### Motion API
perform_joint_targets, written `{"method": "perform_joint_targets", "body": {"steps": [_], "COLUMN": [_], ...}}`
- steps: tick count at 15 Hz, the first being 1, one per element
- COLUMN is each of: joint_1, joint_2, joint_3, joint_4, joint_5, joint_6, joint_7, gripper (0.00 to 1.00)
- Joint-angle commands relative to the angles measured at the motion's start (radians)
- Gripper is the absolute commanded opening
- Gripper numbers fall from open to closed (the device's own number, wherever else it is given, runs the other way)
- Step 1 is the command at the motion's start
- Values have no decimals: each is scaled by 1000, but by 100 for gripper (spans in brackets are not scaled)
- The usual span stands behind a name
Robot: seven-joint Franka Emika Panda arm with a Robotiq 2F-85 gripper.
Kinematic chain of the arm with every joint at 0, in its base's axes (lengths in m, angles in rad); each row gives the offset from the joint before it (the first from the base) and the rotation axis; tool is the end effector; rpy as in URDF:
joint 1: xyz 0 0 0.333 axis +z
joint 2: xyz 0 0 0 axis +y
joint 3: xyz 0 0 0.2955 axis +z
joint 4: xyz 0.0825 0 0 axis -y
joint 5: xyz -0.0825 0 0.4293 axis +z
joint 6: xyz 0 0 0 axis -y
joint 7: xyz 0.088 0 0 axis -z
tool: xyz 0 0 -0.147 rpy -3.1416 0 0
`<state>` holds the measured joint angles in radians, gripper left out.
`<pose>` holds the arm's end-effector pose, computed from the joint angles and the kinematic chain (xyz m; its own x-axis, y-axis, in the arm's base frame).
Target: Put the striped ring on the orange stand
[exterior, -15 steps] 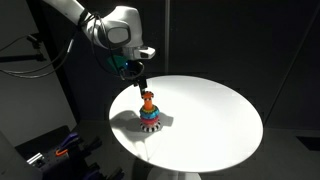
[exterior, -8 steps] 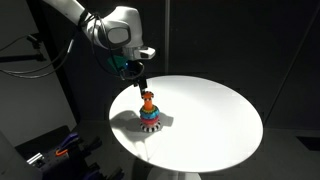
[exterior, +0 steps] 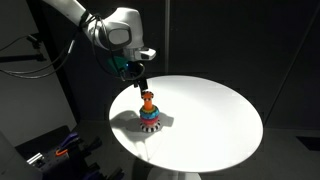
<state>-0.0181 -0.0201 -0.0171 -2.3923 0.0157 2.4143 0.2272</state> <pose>0.5283 -0.0181 0.2359 0.9619 -0.2707 0.0384 -0.2701 -0.9626 -0.0204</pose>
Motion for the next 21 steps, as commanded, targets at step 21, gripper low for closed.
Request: {"method": "perform_joint_targets", "body": {"steps": [21], "joint_1": [-11], "joint_2": [52], "joint_3": [-20], "joint_4": [111], "joint_5": [12], "joint_6": [-9], "joint_7": [21], "gripper": [100]}}
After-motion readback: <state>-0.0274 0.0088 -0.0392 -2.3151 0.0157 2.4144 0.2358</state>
